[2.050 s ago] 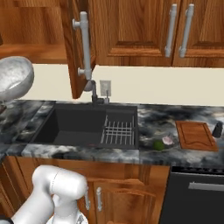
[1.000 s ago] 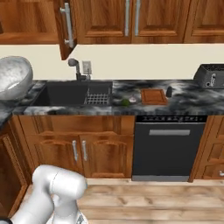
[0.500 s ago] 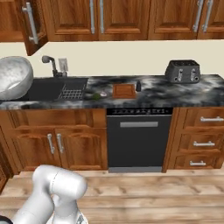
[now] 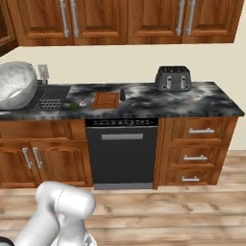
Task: Open the cabinet. Place the bowl and condiment on the counter. Then place the lime and garlic on the cutting board.
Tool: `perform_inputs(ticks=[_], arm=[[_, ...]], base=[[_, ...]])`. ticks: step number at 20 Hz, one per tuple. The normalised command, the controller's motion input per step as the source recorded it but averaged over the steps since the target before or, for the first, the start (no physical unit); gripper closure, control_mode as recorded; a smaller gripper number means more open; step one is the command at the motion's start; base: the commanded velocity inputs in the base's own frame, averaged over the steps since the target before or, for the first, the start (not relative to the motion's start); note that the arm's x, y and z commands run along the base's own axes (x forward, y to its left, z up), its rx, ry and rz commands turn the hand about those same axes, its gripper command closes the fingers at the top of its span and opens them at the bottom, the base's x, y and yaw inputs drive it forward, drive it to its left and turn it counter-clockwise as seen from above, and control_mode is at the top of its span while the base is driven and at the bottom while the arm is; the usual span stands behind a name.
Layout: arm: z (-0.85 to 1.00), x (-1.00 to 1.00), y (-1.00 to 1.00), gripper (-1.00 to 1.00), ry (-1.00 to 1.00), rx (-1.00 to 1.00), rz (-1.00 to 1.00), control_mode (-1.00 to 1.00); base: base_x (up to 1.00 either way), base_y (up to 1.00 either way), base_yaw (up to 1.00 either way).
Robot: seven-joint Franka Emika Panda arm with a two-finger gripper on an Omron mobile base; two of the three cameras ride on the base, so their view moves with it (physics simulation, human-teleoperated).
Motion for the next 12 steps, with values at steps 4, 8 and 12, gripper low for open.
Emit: perform_inputs(ticks=[4,8,12], arm=[[0.00,0.00,0.00,1.00,0.00,0.00,0.00,1.00],[0.00,0.00,0.00,1.00,0.00,0.00,0.00,1.00],[0.00,0.00,0.00,1.00,0.00,0.00,0.00,1.00]], base=[[0.12,-0.65,0.00],[0.38,-0.44,0.02],[0.68,-0.15,0.10]])
